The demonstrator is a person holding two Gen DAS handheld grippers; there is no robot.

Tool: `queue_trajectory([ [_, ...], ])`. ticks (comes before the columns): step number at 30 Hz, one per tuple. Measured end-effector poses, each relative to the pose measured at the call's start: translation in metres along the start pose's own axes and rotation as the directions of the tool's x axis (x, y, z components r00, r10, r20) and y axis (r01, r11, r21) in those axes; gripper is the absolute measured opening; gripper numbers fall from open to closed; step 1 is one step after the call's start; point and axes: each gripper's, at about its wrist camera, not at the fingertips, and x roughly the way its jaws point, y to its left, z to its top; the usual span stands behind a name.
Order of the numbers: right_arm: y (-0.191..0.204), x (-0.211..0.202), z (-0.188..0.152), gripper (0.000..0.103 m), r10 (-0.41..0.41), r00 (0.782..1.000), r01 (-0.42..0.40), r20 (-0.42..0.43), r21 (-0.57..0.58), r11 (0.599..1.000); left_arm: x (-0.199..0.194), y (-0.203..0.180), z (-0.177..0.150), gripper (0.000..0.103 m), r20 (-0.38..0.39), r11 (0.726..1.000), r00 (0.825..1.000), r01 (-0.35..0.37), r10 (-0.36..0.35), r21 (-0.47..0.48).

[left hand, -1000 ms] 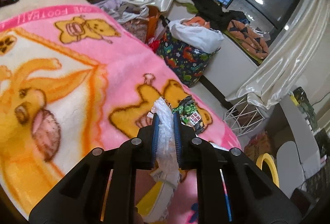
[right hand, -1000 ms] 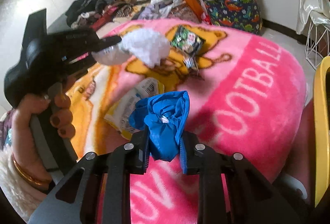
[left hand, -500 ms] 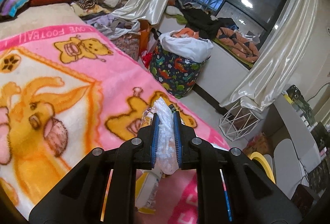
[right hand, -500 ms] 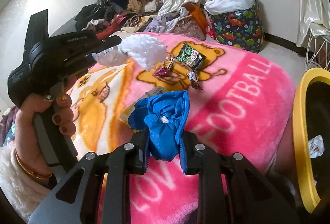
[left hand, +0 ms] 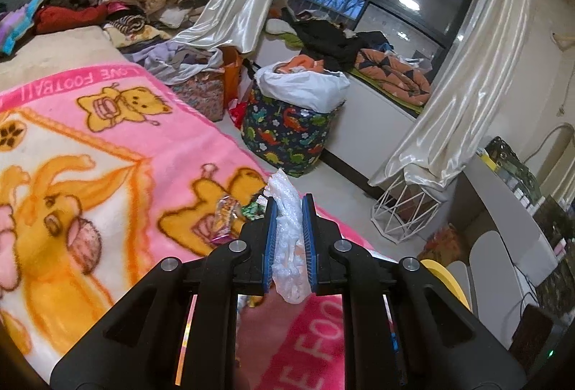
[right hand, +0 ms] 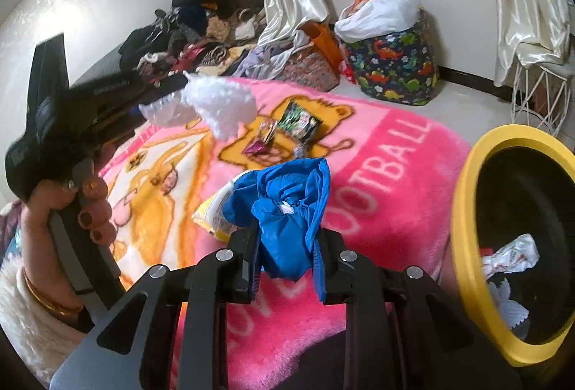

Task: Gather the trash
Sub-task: 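Carry the white bag and blue cloth with both tools over the yellow bin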

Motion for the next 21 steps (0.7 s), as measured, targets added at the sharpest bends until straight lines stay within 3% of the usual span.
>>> queue_trajectory([
  [21, -0.06, -0.055, 0.011, 0.022, -0.09, 0.989, 0.074, 0.115, 0.133, 0.988, 0.006, -0.054, -0.019, 0.009, -0.024, 0.991, 0.999, 0.05, -0.047, 0.122],
])
